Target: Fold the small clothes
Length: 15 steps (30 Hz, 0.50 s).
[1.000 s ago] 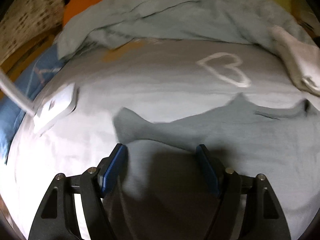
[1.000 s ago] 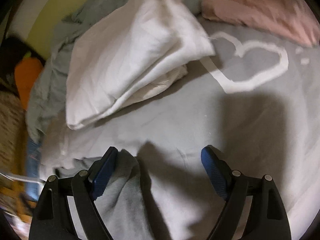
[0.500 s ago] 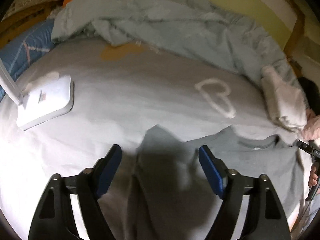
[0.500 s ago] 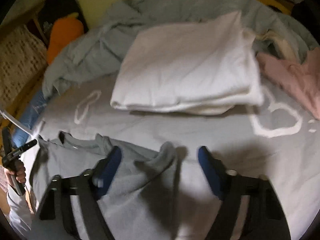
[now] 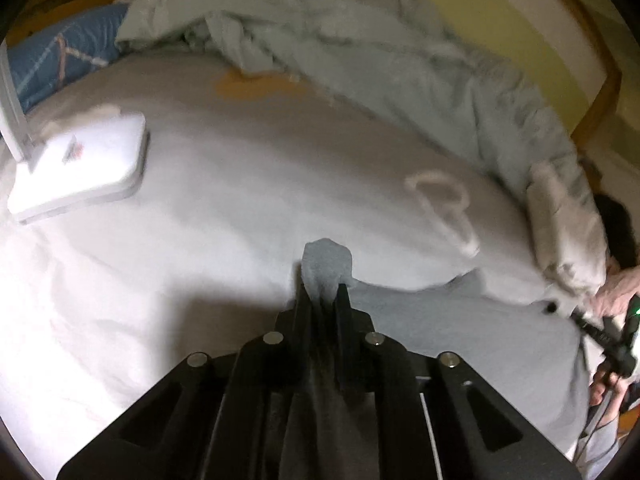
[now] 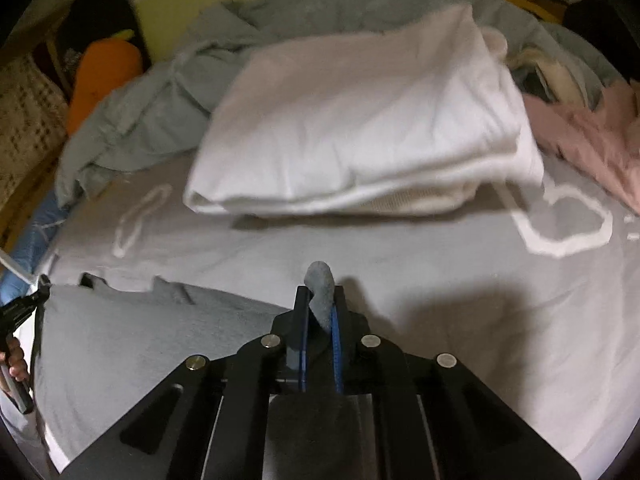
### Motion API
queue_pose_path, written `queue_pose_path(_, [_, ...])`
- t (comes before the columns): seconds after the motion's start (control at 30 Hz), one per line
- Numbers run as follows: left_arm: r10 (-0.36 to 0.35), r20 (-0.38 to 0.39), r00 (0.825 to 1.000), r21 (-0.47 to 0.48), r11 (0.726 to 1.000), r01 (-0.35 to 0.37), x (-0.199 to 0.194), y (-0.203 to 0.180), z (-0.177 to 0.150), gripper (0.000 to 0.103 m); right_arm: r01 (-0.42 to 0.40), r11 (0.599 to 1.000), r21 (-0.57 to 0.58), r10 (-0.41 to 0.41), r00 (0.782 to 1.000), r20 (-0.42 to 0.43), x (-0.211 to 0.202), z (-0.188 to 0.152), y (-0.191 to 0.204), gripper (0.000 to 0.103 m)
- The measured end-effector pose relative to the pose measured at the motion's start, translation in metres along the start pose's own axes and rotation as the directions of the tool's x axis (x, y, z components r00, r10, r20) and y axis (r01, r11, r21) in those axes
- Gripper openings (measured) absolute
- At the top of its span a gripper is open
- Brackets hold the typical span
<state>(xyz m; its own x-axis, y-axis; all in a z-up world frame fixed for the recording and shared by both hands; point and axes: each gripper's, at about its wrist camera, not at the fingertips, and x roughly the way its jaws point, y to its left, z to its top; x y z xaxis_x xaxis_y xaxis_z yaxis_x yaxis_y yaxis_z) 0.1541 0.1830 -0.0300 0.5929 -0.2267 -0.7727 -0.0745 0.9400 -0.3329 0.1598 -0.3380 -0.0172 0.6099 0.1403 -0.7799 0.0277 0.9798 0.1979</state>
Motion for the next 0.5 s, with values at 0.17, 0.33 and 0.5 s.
queue_pose_path(0.17, [0.161, 0.142, 0.977, 0.098, 0.979, -0.176, -0.028, -0.019, 0.000, 0.061, 0.242, 0.967, -0.080, -0.231, 0.964, 0.131, -0.022, 0.001, 0.020, 0.057])
queue_pose_path(0.33, [0.131, 0.238, 0.962, 0.262, 0.945, -0.194, -0.069, -0.062, -0.010, 0.067, 0.313, 0.944, -0.103, -0.275, 0.921, 0.277, -0.061, 0.000, 0.045, 0.068])
queue_pose_path(0.5, [-0.008, -0.119, 0.993, 0.410, 0.910, 0.056, -0.049, -0.110, -0.038, 0.069, 0.040, 0.988, -0.150, -0.019, 0.989, 0.144, -0.076, -0.012, 0.083, 0.068])
